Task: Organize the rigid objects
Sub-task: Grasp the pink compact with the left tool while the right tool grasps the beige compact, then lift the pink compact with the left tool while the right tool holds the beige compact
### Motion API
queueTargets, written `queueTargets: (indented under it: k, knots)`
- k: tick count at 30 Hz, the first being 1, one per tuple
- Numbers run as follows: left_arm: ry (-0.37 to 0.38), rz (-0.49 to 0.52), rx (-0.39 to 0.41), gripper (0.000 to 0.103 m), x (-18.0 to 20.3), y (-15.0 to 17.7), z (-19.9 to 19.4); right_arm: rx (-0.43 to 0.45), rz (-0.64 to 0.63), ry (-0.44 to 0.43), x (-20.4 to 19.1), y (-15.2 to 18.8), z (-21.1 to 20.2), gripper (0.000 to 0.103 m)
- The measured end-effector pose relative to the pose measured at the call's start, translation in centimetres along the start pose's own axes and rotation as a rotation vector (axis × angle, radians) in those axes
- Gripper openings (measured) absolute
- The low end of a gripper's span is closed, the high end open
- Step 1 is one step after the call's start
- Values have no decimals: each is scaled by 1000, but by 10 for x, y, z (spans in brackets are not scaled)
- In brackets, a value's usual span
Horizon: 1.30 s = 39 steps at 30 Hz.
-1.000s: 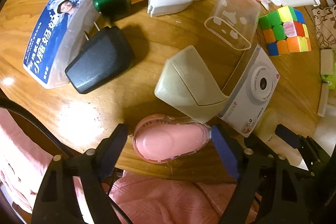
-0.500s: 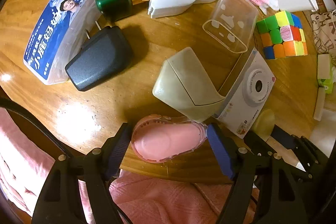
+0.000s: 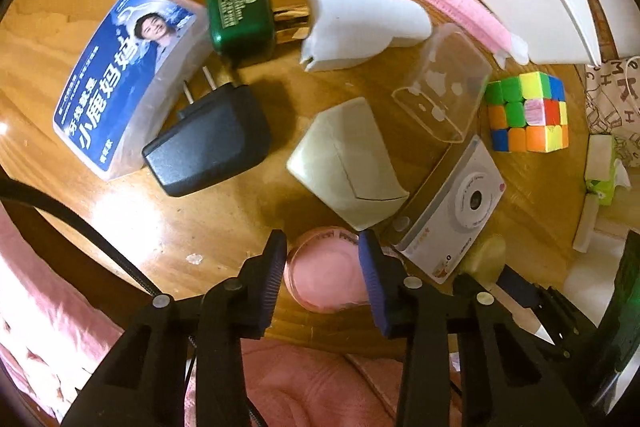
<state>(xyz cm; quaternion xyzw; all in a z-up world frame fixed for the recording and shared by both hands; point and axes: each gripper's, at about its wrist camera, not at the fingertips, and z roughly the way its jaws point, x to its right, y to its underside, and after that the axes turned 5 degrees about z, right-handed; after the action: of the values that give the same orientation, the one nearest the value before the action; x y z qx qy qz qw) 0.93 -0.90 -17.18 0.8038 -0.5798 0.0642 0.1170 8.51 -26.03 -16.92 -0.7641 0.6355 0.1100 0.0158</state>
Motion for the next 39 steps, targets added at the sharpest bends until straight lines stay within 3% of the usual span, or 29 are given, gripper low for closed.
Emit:
queueTargets:
  k: [6, 12, 17, 30, 39]
  knots:
    - [-24, -13, -14, 43, -15, -1, -8, 23, 16, -7, 10, 1, -19, 55]
    - [-42, -1, -17, 65, -20, -1, -11, 40, 22, -10, 20, 1, -35, 55]
    - [-47, 27, -32, 76, -14, 5, -8, 52, 26, -12, 24, -2, -42, 55]
    - [-76, 17, -105, 82, -1, 3, 10, 78, 22, -14, 39, -19, -70, 55]
    - [-85, -6, -119, 85, 25, -1, 32, 69, 30, -26, 44, -11, -53, 55]
